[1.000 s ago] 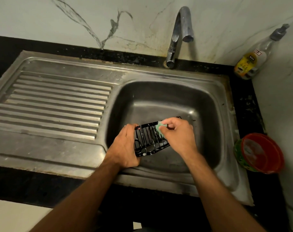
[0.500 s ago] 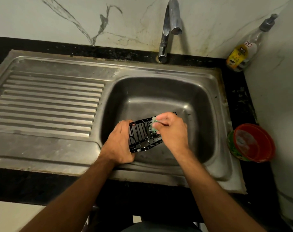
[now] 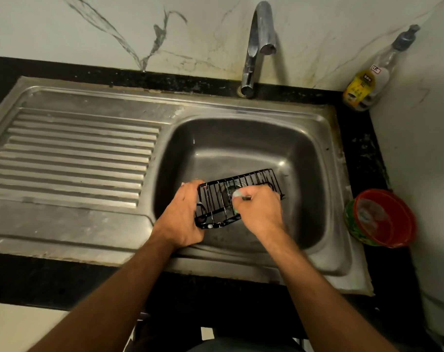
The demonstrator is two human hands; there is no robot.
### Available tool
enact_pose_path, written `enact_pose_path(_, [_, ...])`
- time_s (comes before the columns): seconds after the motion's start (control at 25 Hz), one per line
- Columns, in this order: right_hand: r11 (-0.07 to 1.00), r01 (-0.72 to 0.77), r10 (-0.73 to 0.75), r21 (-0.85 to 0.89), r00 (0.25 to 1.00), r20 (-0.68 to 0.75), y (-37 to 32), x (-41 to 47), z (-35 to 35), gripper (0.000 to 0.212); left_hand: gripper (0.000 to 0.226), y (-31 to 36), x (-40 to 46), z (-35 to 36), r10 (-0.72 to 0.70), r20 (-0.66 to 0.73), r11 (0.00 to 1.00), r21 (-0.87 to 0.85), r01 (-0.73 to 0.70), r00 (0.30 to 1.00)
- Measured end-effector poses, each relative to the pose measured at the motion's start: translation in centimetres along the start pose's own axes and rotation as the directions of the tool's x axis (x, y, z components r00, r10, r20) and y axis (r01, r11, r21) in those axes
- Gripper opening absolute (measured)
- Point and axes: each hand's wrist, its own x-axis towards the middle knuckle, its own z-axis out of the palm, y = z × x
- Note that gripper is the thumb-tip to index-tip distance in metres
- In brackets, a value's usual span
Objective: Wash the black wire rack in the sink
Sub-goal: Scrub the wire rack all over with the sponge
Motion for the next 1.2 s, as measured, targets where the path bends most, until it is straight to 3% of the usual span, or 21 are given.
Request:
enact_pose_path(0.24, [0.992,0.032,-0.046,-0.126,0.993,-0.108,-1.1,0.7,1.8,0.014,0.109,-1.1,0.8,0.1,-0.045,-0.115,0.994,0.093,0.056,0.992])
enact_pose_path(0.44, [0.978,0.073,-0.09,-0.194,0.992,-0.084,-1.4,0.7,2.1,0.013,0.1,-1.1,0.7,0.0,-0.062,-0.129,0.998,-0.016,0.061,0.99])
enact_pose_path(0.6, [0.926,0.177,-0.218,-0.332,0.972,-0.089,-2.8,0.1,1.6,0.013,0.109,-1.4,1.1,0.5,-0.173,0.01,0.962,-0.212,0.171,0.985])
enact_pose_path(0.76, [0.927,0.106,-0.141,-0.359,0.987,-0.073,-2.5,0.6,2.4,0.014,0.124,-1.6,2.2,0.8,-0.262,0.166,0.937,-0.193,0.292,0.951])
enact_pose_path(0.88, [0.955,0.101,-0.121,-0.28,0.991,-0.055,-1.5,1.2,2.8,0.011,0.141,-1.6,2.2,1.0,-0.242,0.151,0.935,-0.227,0.272,0.958])
enact_pose_path(1.04, [0.953,0.116,-0.137,-0.28,0.989,-0.057,-1.3,1.2,3.7,0.014,0.138,-1.3,0.6,0.7,-0.113,-0.06,0.994,-0.019,0.112,0.992])
enact_pose_path(1.12, [0.944,0.13,-0.141,-0.304,0.99,-0.013,-1.1,0.8,4.7,0.016,0.122,-0.8,0.5,0.7,-0.079,-0.035,0.989,0.12,0.083,0.996])
enact_pose_path(1.2, [0.934,0.171,-0.167,-0.315,0.985,0.038,-0.7,0.5,5.4,0.018,0.11,-0.9,1.1,0.8,-0.132,0.018,0.979,0.158,0.127,0.991])
